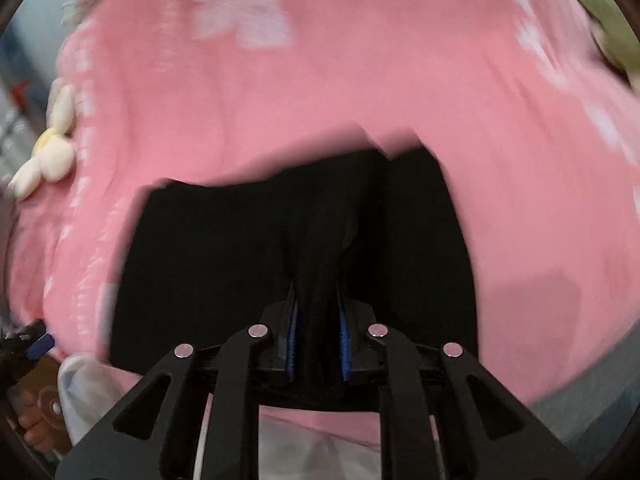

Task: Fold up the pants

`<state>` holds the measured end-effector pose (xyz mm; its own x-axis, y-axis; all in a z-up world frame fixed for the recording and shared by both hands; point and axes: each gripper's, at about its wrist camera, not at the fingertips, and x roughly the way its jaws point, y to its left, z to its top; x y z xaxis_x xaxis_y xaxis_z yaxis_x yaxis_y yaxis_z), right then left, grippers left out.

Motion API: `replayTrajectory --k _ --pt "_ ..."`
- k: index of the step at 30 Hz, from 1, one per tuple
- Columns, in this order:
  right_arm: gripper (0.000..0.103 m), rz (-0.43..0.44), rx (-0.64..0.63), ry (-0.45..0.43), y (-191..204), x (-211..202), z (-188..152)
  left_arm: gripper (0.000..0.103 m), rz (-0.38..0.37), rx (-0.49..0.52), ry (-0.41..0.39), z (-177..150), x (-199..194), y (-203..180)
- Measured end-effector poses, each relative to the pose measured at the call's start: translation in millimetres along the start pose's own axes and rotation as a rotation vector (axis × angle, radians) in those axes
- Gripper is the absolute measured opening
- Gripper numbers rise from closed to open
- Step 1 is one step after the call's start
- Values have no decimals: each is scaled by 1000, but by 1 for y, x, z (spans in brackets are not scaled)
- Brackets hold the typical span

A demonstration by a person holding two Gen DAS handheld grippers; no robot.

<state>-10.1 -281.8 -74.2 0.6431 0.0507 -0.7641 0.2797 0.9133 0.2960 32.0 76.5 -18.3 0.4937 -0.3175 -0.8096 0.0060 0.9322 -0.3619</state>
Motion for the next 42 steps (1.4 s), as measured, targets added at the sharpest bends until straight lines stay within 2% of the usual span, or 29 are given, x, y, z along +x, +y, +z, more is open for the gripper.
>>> replayTrajectory --k 1,5,6,7,8,10,12,14,15,16,18,20,21,22,24,25,26,28,30,33,35,37,39,42 --pt "16 48 33 -11 -7 0 -3 82 -2 12 18 -1 5 -6" --pt "23 83 58 -34 -9 -9 2 82 0 32 69 -3 19 -20" --pt "30 95 74 -44 -12 -11 6 82 1 34 69 -3 19 -22" --pt "41 98 83 -57 -15 -12 10 82 6 37 67 -4 20 -24" --pt "44 91 83 -66 -16 -9 12 82 14 41 67 -5 22 -25" --pt "46 90 83 -55 -24 -2 24 82 23 41 78 -7 27 -26" --pt "46 157 80 -41 -26 11 33 82 25 33 97 -8 33 -27" --pt "44 176 80 -12 -23 29 40 82 22 35 106 -8 37 -31" --pt "22 180 75 6 -20 39 44 82 24 40 107 -8 38 -33" --pt "16 190 64 24 -15 44 47 82 25 45 106 -8 39 -34" --pt "15 216 27 3 4 33 53 82 33 53 102 -6 39 -36" --pt "15 275 -18 -66 25 0 60 82 38 52 96 -4 39 -36" --pt "15 289 -60 -135 36 -30 61 82 40 49 92 -3 39 -35" --pt "15 276 -90 -182 41 -48 62 82 43 47 88 -2 39 -35" --pt "15 170 -131 -229 37 -65 57 82 47 42 91 0 43 -34" --pt "16 78 -153 -205 26 -55 53 82 41 39 94 0 45 -34" --pt "17 2 -163 -129 12 -31 47 82 36 39 98 1 48 -36" --pt "24 -81 -121 1 -15 6 35 82 22 47 106 1 51 -41" --pt "25 6 -35 -55 -28 -8 28 82 10 62 107 3 53 -48" --pt "32 32 10 -159 -34 -47 27 82 -25 70 104 6 55 -56" --pt "38 16 15 -159 -38 -54 24 83 -73 50 120 9 62 -59" --pt "56 -18 16 -140 -43 -51 18 83 -100 40 148 10 75 -64" --pt "63 -39 41 -109 -48 -44 12 83 -136 45 186 12 90 -71" --pt "66 58 109 -71 -57 -27 5 83 -187 58 229 13 116 -83"
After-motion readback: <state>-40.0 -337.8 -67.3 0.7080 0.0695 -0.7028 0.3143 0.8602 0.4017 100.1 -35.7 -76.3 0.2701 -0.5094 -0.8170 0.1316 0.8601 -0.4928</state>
